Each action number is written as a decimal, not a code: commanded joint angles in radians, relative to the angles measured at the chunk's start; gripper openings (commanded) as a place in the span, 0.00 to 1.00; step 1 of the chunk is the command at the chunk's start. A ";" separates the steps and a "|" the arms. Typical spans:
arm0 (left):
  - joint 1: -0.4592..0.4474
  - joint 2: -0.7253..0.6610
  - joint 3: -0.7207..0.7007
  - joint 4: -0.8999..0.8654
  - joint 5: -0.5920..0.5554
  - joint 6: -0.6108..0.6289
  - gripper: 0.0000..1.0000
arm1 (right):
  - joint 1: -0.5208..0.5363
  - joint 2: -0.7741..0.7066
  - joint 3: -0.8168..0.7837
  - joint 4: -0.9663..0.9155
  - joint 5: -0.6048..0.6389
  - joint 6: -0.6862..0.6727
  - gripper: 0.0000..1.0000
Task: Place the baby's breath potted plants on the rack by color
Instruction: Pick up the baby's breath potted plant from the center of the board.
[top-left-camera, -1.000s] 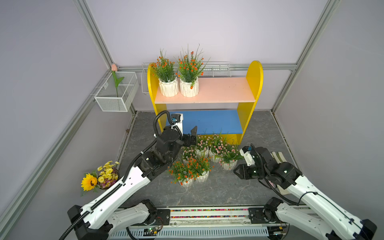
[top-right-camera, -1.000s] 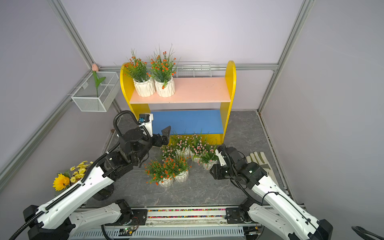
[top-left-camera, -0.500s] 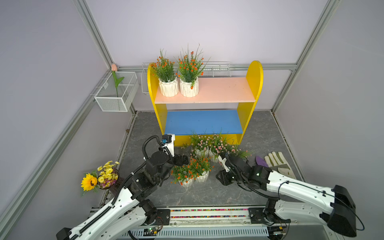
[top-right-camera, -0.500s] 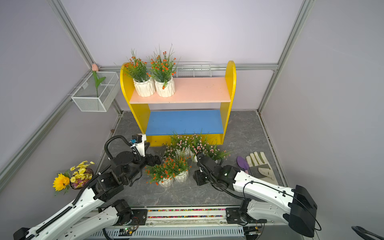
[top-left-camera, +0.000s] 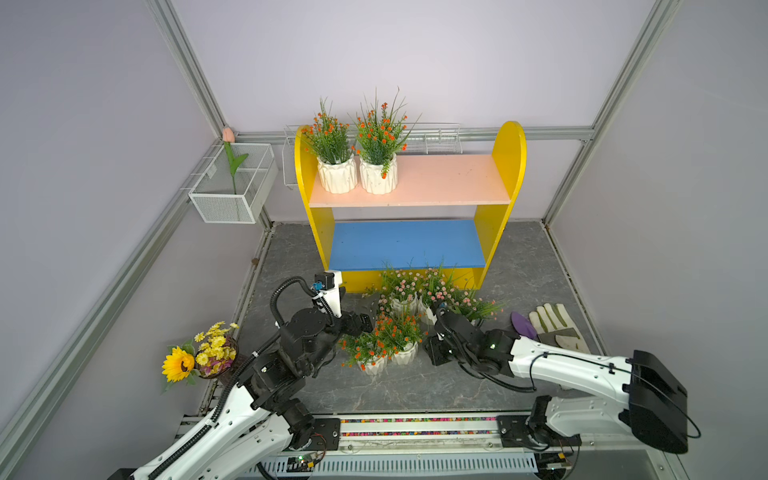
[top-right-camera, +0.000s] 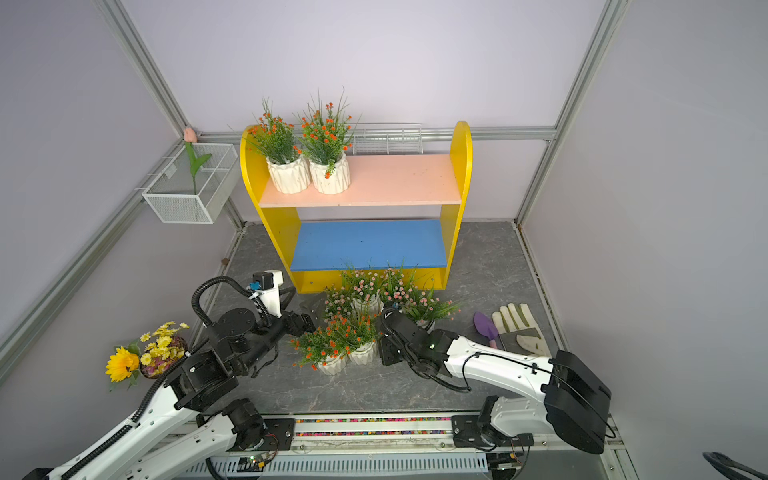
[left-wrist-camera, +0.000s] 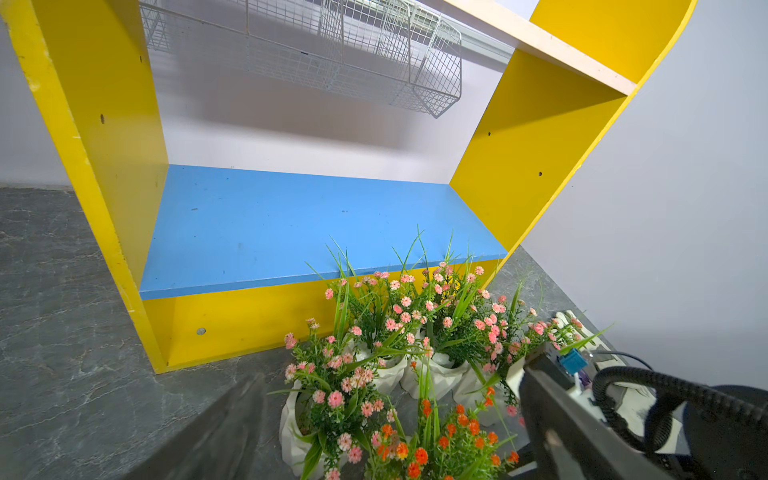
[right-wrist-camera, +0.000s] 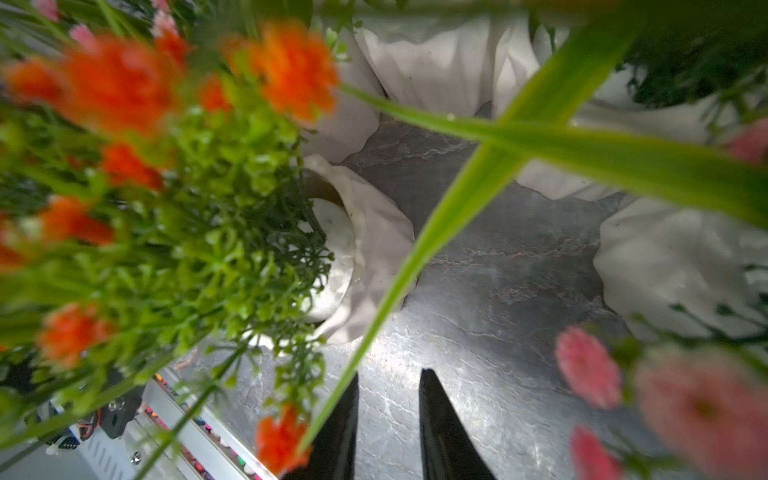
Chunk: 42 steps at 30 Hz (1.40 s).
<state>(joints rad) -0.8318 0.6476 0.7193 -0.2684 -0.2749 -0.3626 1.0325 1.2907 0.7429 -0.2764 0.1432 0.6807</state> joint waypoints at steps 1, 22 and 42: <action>-0.004 0.005 0.005 -0.022 0.000 -0.019 0.98 | 0.008 0.019 0.035 0.033 0.024 0.007 0.28; -0.003 -0.002 0.013 -0.063 -0.026 0.000 0.98 | 0.008 0.187 0.178 0.002 0.041 -0.032 0.28; -0.003 -0.017 -0.008 -0.068 -0.029 0.002 0.99 | 0.007 0.318 0.285 -0.120 0.091 -0.034 0.25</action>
<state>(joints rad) -0.8318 0.6395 0.7193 -0.3248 -0.2913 -0.3580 1.0332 1.5799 1.0042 -0.3561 0.2169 0.6373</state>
